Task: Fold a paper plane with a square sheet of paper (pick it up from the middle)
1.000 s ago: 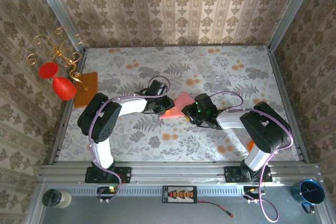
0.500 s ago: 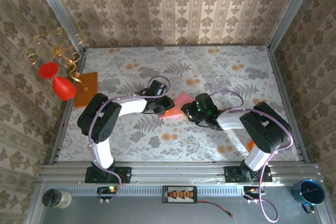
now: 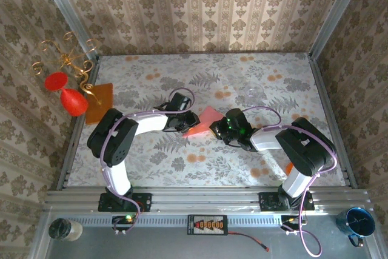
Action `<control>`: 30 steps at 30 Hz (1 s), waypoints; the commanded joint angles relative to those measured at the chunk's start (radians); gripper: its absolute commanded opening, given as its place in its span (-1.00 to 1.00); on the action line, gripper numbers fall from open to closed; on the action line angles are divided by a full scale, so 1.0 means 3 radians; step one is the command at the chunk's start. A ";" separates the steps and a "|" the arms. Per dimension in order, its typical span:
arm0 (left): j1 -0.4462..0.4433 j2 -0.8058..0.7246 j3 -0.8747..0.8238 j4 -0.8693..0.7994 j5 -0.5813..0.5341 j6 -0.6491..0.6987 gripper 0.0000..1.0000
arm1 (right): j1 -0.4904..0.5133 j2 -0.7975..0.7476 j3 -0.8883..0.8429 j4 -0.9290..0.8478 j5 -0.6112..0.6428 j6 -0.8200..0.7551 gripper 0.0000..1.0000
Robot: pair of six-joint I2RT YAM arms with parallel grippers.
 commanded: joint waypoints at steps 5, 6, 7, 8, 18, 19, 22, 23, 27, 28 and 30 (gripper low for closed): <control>0.0058 -0.0389 -0.0138 -0.0203 -0.0172 0.0222 -0.25 | -0.0054 -0.0159 -0.0007 -0.0266 0.0048 -0.0115 -0.91; 0.0065 -0.0442 -0.0173 -0.0174 -0.0170 0.0272 -0.22 | -0.0064 -0.0201 0.0001 -0.0318 0.0050 -0.0140 -0.93; 0.0076 -0.0497 -0.0213 -0.0121 -0.0140 0.0348 -0.21 | -0.0082 -0.0235 0.0007 -0.0366 0.0048 -0.0157 -0.94; 0.0081 -0.0542 -0.0245 -0.0065 -0.0113 0.0428 -0.19 | -0.0098 -0.0270 0.0009 -0.0401 0.0048 -0.0169 -0.95; -0.0153 -0.0886 -0.0315 -0.0065 -0.0202 0.1949 0.34 | -0.0278 -0.0614 0.0036 -0.0918 -0.0103 -0.0247 -0.98; -0.0237 -0.0897 -0.0285 -0.0097 -0.0282 0.2161 0.35 | -0.0298 -0.0640 0.0034 -0.0939 -0.0139 -0.0230 -0.98; -0.0465 -0.0887 -0.0219 -0.0113 -0.0468 0.2723 0.36 | -0.0352 -0.0691 0.0057 -0.0991 -0.0240 -0.0181 -0.97; -0.0517 -0.0863 -0.0208 -0.0097 -0.0485 0.2895 0.36 | -0.0367 -0.0712 0.0069 -0.1016 -0.0273 -0.0166 -0.97; -0.0640 -0.0750 -0.0148 -0.0047 -0.0495 0.3362 0.31 | -0.0420 -0.0762 0.0100 -0.1052 -0.0365 -0.0118 -0.96; -0.0664 -0.0726 -0.0136 -0.0027 -0.0477 0.3458 0.31 | -0.0425 -0.0769 0.0111 -0.1061 -0.0385 -0.0117 -0.96; -0.0696 -0.0675 -0.0154 0.0058 -0.0417 0.3721 0.26 | -0.0443 -0.0777 0.0120 -0.1047 -0.0418 -0.0094 -0.95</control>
